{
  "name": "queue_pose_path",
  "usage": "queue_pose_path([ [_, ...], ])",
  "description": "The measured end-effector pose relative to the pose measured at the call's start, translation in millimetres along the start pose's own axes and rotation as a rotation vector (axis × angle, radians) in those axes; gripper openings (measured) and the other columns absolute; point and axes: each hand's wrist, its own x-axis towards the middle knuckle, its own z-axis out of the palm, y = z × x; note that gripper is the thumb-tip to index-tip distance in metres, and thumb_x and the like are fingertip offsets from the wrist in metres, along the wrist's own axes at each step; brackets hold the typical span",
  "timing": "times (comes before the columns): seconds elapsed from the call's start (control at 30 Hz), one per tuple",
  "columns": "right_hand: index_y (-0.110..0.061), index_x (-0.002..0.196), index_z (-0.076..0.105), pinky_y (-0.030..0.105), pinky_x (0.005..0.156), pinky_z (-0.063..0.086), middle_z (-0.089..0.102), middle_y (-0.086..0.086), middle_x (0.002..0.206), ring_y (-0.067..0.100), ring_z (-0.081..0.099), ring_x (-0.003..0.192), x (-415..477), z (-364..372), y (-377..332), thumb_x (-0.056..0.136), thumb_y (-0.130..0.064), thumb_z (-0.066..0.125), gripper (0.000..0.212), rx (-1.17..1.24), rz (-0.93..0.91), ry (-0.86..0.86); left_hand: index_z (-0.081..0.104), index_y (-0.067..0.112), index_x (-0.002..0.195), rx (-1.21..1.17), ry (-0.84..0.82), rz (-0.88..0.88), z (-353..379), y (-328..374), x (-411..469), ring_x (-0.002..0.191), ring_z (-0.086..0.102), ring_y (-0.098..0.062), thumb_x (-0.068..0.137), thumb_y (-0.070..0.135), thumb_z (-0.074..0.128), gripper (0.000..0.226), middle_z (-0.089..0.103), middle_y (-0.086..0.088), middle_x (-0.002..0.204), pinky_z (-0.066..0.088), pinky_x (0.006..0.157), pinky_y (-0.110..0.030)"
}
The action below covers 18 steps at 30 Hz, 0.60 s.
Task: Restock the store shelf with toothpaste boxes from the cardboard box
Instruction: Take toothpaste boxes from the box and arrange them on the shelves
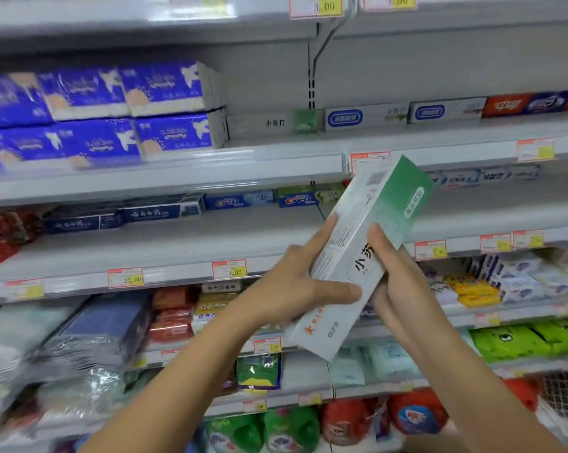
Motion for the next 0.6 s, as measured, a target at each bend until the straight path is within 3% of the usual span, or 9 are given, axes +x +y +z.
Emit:
queue_pose_path([
  [0.07,-0.019,0.129,0.052,0.036,0.086,0.056,0.069,0.002,0.116,0.018,0.066,0.107,8,-1,-30,0.078,-0.032,0.061,0.054,-0.054,-0.089,-0.081,0.010,0.052,0.146,0.083,0.033,0.057,-18,29,2,0.092,0.068,-0.010,0.078,0.025,0.075,0.098,0.063,0.010,0.119,0.057,0.081,-0.030],
  [0.17,-0.015,0.128,0.049,0.029,0.085,0.055,0.067,0.003,0.117,0.020,0.064,0.109,33,-8,-75,0.071,-0.026,0.070,0.061,-0.175,-0.237,-0.076,0.012,0.058,0.142,0.318,0.093,0.109,-48,67,23,0.093,0.066,-0.014,0.069,0.044,0.075,0.097,0.060,0.005,0.120,0.056,0.082,-0.031],
  [0.23,-0.021,0.133,0.042,0.033,0.090,0.053,0.061,0.002,0.124,0.018,0.062,0.113,59,-18,-101,0.071,-0.020,0.077,0.071,-0.287,-0.345,-0.001,0.014,0.061,0.140,0.503,0.155,0.119,-68,86,43,0.099,0.062,-0.017,0.064,0.055,0.073,0.096,0.057,0.003,0.124,0.051,0.090,-0.033],
  [0.33,-0.023,0.146,0.029,0.042,0.104,0.044,0.049,-0.008,0.133,0.013,0.053,0.121,101,-27,-134,0.073,-0.016,0.079,0.089,-0.474,-0.398,0.070,0.020,0.052,0.144,0.742,0.235,0.110,-96,118,80,0.091,0.059,-0.014,0.074,0.042,0.074,0.089,0.059,0.007,0.116,0.046,0.080,-0.023],
  [0.4,-0.021,0.140,0.039,0.039,0.105,0.042,0.052,-0.012,0.127,0.012,0.053,0.118,128,-28,-150,0.076,-0.018,0.077,0.075,-0.641,-0.386,0.072,0.023,0.050,0.144,0.774,0.228,0.071,-110,136,107,0.091,0.057,-0.014,0.076,0.037,0.073,0.086,0.056,0.009,0.116,0.045,0.080,-0.024],
  [0.53,-0.024,0.126,0.052,0.038,0.104,0.041,0.059,-0.002,0.125,0.017,0.055,0.113,175,-24,-172,0.078,-0.021,0.075,0.053,-0.876,-0.299,0.028,0.028,0.051,0.141,0.754,0.096,-0.082,-136,145,159,0.091,0.063,-0.014,0.072,0.036,0.076,0.086,0.058,0.009,0.120,0.054,0.081,-0.030],
  [0.6,-0.017,0.128,0.053,0.030,0.097,0.041,0.059,0.001,0.124,0.016,0.055,0.106,195,-26,-176,0.082,-0.019,0.072,0.050,-0.994,-0.205,-0.058,0.031,0.050,0.141,0.759,0.079,-0.151,-148,141,179,0.092,0.066,-0.018,0.070,0.035,0.077,0.087,0.060,0.005,0.122,0.056,0.083,-0.034],
])
